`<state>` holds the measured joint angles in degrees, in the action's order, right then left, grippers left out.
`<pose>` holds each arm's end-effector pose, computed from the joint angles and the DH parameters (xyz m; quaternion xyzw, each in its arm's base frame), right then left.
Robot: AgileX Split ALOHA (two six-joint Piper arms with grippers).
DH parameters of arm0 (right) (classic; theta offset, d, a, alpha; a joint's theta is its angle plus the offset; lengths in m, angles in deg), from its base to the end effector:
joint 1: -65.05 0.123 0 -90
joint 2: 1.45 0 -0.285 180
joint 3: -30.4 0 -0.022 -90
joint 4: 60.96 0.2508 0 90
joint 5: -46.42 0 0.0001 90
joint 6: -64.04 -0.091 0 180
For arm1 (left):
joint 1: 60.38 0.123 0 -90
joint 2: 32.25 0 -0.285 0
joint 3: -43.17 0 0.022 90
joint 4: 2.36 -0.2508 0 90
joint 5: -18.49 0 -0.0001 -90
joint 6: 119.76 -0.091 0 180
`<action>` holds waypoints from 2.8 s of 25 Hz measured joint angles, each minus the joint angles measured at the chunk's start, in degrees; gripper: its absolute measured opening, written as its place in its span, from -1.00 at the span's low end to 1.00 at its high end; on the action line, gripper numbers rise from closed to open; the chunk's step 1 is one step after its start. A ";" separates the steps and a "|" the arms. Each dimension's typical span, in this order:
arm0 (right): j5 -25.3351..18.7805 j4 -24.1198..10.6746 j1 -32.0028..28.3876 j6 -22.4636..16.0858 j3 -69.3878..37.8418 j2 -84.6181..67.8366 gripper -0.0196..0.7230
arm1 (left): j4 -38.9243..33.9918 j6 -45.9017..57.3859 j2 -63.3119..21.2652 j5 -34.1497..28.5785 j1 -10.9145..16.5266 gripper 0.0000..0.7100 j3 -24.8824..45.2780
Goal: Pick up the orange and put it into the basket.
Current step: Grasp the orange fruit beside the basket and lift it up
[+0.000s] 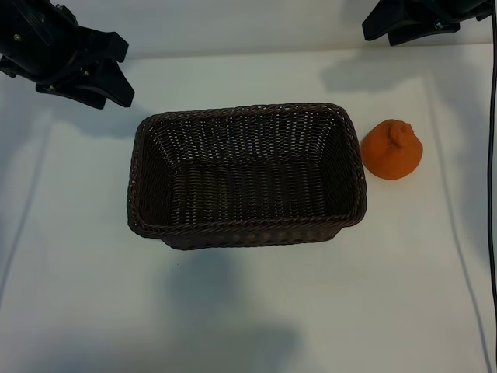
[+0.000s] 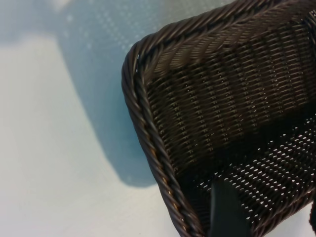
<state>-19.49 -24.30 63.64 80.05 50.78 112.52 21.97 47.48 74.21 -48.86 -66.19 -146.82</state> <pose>0.4014 0.0398 0.3208 -0.0441 0.9361 0.2763 0.2132 0.3532 -0.0707 0.3099 0.1039 0.9637 -0.1952 0.1497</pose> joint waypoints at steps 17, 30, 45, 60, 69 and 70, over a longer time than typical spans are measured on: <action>-0.70 -2.86 0.00 2.52 0.00 0.00 0.38 | -0.12 -0.01 -0.57 0.00 0.00 0.25 0.00; -2.65 -8.01 0.00 2.08 0.00 0.00 0.65 | -0.12 -0.01 -0.57 0.00 0.00 0.25 0.00; -1.83 -17.83 0.00 -1.60 0.00 4.18 0.65 | -0.18 -0.01 -0.57 0.00 0.00 0.25 0.00; 1.56 -22.97 0.00 -1.76 0.00 9.58 0.65 | -0.23 0.02 -0.57 0.00 0.00 0.25 0.00; 1.39 -23.34 0.00 -1.76 0.00 9.58 0.65 | -0.30 -0.07 -0.57 0.00 0.00 0.25 0.00; 1.23 -23.20 0.00 -1.76 0.00 9.58 0.65 | -0.35 -0.07 -0.57 0.00 0.00 0.25 0.00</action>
<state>-18.26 -47.50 63.64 78.29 50.78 122.10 21.62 47.41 73.64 -48.86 -66.19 -146.82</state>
